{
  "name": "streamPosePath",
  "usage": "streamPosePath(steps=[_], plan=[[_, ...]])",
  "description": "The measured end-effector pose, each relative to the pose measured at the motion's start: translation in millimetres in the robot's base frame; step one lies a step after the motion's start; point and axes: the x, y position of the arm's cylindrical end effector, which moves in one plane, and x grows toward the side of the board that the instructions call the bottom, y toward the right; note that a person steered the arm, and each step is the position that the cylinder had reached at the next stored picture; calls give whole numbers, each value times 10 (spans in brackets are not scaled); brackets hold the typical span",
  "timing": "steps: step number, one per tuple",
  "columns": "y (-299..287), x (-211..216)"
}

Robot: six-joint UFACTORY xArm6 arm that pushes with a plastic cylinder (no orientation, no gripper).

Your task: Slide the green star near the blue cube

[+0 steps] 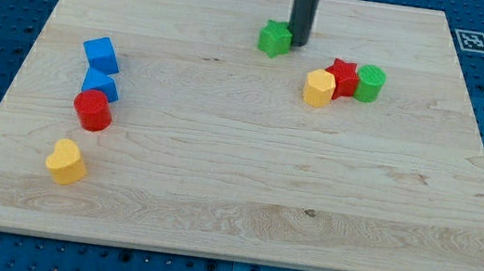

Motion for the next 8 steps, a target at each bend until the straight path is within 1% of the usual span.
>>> streamPosePath(steps=[2,4,5,6,7,8], plan=[[-712,15],[-1297,237],[-1378,326],[-1226,374],[-955,602],[-929,646]])
